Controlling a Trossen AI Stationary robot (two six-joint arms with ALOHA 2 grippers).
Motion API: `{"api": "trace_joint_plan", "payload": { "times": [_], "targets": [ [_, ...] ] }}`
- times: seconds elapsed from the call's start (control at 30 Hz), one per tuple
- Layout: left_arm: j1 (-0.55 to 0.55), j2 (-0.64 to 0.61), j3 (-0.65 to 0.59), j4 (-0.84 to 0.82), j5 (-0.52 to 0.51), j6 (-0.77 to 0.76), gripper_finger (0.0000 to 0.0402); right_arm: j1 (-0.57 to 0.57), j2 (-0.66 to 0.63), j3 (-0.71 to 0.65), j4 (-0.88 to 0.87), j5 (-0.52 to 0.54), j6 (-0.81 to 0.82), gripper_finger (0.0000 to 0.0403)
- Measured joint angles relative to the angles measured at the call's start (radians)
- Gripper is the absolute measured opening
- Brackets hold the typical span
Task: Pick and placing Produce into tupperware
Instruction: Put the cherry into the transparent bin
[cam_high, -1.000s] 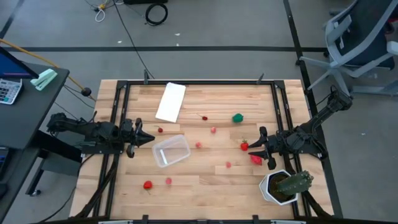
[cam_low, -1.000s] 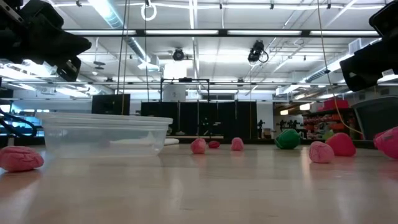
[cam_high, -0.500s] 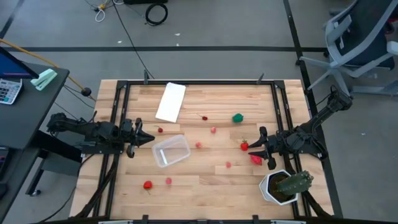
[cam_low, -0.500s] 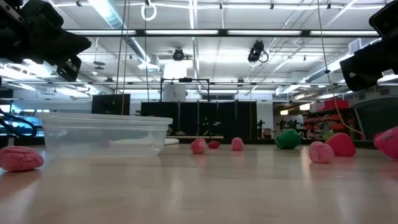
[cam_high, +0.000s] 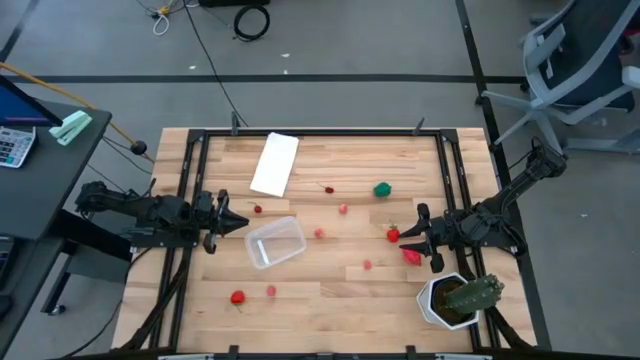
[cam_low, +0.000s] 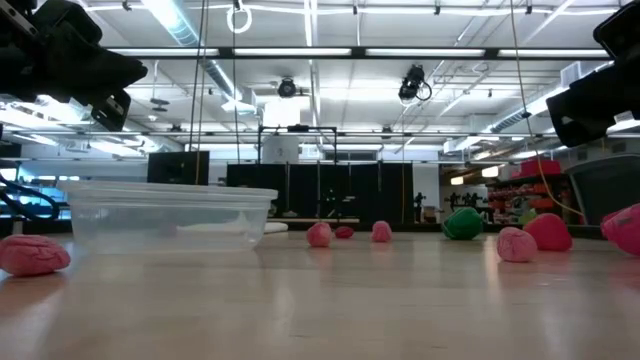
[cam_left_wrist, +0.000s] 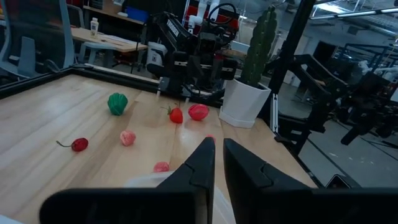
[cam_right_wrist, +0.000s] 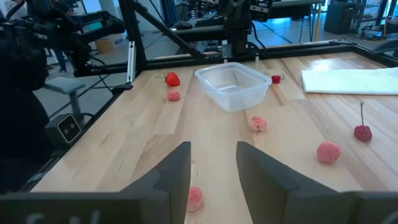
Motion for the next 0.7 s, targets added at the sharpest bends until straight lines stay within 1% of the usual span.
{"api": "trace_joint_plan", "payload": {
  "times": [0.27, 0.43, 0.57, 0.7],
  "targets": [
    [0.000, 0.000, 0.000, 0.000, 0.000, 0.000, 0.0028, 0.000, 0.000, 0.000, 0.000, 0.000, 0.000, 0.0137],
    [0.000, 0.000, 0.000, 0.002, 0.000, -0.008, 0.0033, 0.000, 0.000, 0.000, -0.005, 0.000, -0.018, 0.0137],
    [0.000, 0.000, 0.000, 0.004, 0.000, -0.087, 0.0039, 0.000, 0.000, 0.000, -0.006, 0.008, -0.040, 0.0137],
    [0.003, 0.000, 0.000, 0.040, 0.000, -0.124, 0.0040, 0.000, 0.000, 0.000, -0.006, 0.008, -0.036, 0.0137]
  ]
}}
